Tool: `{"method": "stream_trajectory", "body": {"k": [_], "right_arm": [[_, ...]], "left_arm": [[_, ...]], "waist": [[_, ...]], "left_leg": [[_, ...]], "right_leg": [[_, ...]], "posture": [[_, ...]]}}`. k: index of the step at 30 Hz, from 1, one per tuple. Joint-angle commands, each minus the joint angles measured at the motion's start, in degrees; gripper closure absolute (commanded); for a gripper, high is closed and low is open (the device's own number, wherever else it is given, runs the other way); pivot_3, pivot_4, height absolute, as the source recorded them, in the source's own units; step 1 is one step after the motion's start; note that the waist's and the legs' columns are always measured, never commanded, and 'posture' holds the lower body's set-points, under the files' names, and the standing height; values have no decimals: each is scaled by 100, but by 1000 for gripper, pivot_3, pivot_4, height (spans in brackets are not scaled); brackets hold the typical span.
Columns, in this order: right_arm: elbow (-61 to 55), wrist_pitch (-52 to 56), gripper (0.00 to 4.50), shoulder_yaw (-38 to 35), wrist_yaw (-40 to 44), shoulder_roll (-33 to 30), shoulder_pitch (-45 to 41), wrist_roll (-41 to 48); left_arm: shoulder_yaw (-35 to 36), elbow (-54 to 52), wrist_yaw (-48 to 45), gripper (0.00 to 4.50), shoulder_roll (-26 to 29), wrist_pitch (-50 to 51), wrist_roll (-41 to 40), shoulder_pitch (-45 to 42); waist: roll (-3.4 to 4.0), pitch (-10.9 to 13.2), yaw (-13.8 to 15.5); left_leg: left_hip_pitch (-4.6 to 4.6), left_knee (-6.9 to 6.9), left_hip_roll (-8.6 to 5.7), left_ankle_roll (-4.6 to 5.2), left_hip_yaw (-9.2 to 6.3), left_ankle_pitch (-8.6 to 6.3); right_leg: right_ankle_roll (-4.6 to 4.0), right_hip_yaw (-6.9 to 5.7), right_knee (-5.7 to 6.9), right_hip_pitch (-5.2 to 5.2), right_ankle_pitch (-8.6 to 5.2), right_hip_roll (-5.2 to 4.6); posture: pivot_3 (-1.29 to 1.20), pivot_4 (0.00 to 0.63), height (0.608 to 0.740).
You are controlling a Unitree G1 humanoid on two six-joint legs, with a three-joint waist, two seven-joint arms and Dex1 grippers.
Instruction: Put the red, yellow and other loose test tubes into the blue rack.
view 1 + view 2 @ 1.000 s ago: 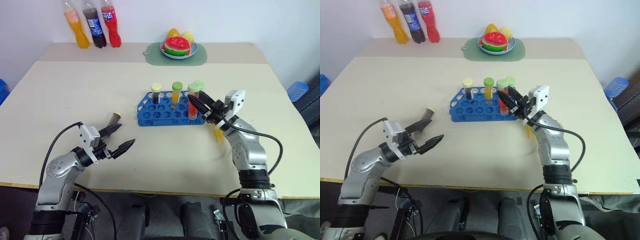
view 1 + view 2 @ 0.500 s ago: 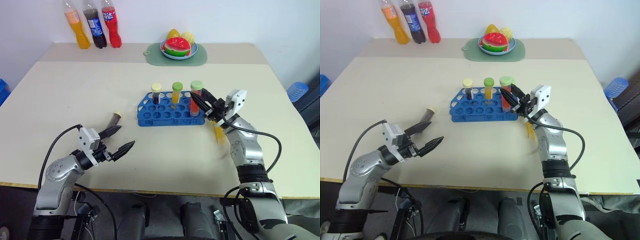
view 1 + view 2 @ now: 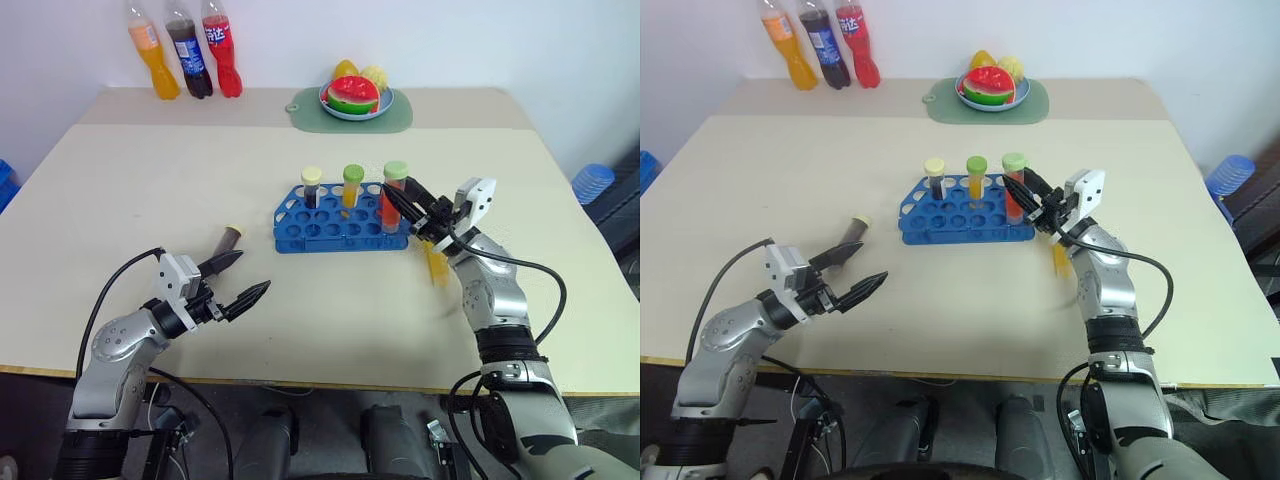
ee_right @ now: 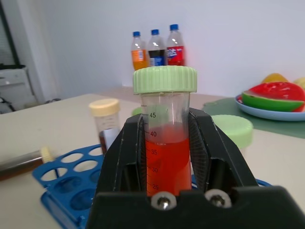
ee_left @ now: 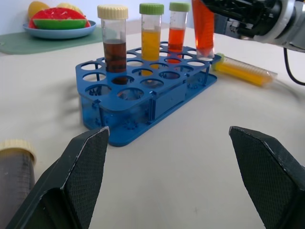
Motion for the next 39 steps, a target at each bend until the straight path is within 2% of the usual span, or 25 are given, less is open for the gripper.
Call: {"method": "stream_trajectory", "body": {"k": [1,13,19,21,23,26,27,32,36,39], "right_arm": [[195,26,3733,-41,83,-79,49,-33],[-172,295,3733,-22,377,-67,222,159],[41,278,3733,-11,316,44,95,115],[62,385,2678,-15,390,74,31,203],[13,299,1827,41,435,56,22,118],[-60,68,229,35,231,26,24,-68],[-152,36,60,47,251,-45,53,-111],[-1086,572,60,149,147,-550,375,-327],[-2640,2020,60,199,-712,-1365,901,-1063],[-3517,3510,60,283,-392,-2265,1152,-934]], "left_arm": [[100,-245,18,295,35,-21,-107,16],[101,-263,40,295,31,-31,-112,40],[86,-252,33,295,28,-36,-109,36],[82,-258,37,295,19,-33,-116,36],[79,-260,37,295,15,-36,-115,39],[74,-251,41,295,3,-48,-111,44],[73,-253,47,295,-5,-52,-112,49],[40,-245,62,295,-37,-78,-98,70],[19,-174,36,295,-64,-120,-73,45],[-26,-143,24,295,-104,-128,-57,19]], "waist": [[0,0,4],[1,1,-4],[2,1,-15],[1,1,-33],[3,2,-59],[4,3,-86],[4,3,-91],[5,3,-89],[6,4,-43],[7,4,12]], "left_leg": [[8,-2,0,1,0,0],[21,-6,2,2,2,-2],[21,-7,3,2,2,-1],[21,-7,3,2,2,-1],[21,-8,4,2,2,-1],[20,-9,4,2,2,-1],[20,-9,4,2,1,-1],[19,-11,4,2,1,-1],[14,-11,3,2,0,-2],[10,-9,2,3,2,-2]], "right_leg": [[0,0,-2,8,0,0],[0,1,-6,18,0,-1],[0,1,-5,15,0,0],[0,1,-4,16,0,1],[0,1,-4,15,0,1],[0,1,-4,14,0,1],[0,1,-4,14,0,1],[0,1,-5,13,-1,0],[0,1,-7,10,-1,-4],[0,2,-10,7,-1,-5]], "posture": [[0,150,740],[0,150,740],[0,150,740],[0,150,740],[0,150,740],[0,150,740],[0,150,740],[0,150,740],[0,150,740],[0,150,740]]}}
